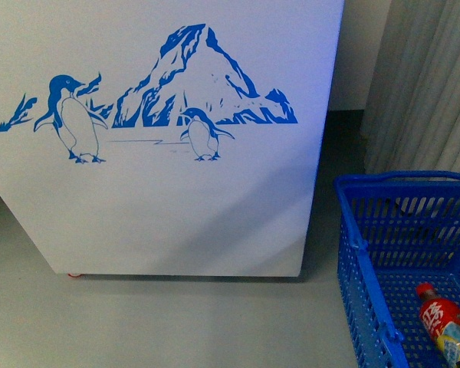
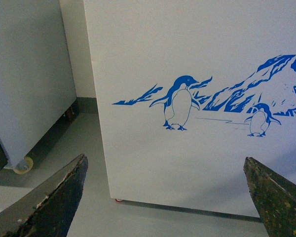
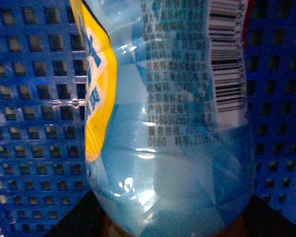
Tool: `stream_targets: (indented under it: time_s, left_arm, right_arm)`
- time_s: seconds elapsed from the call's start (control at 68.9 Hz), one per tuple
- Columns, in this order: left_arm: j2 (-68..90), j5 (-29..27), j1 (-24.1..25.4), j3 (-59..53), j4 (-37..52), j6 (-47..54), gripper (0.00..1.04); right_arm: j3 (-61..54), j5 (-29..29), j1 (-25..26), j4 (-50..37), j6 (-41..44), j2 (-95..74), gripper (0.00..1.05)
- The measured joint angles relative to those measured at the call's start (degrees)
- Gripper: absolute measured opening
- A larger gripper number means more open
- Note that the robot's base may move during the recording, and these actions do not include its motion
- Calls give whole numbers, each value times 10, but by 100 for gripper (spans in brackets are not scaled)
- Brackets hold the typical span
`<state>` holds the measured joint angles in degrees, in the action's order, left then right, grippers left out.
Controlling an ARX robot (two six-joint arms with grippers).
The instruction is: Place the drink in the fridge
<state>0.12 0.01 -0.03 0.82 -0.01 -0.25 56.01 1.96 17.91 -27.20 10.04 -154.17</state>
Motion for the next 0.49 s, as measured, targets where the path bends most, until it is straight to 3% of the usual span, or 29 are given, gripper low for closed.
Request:
stream_targets:
  time_s: [0.247,0.363,0.493]
  left_arm:
    - [0,0,0,0,0,0,97]
    - [0,0,0,0,0,0,97]
    - [0,0,0,0,0,0,97]
  right_arm:
    - [-151,43,-15,14,-21,288,42]
    - [-222,77,-48,98,-50,562,42]
    - [-226,81,-68,166,-78,751,42]
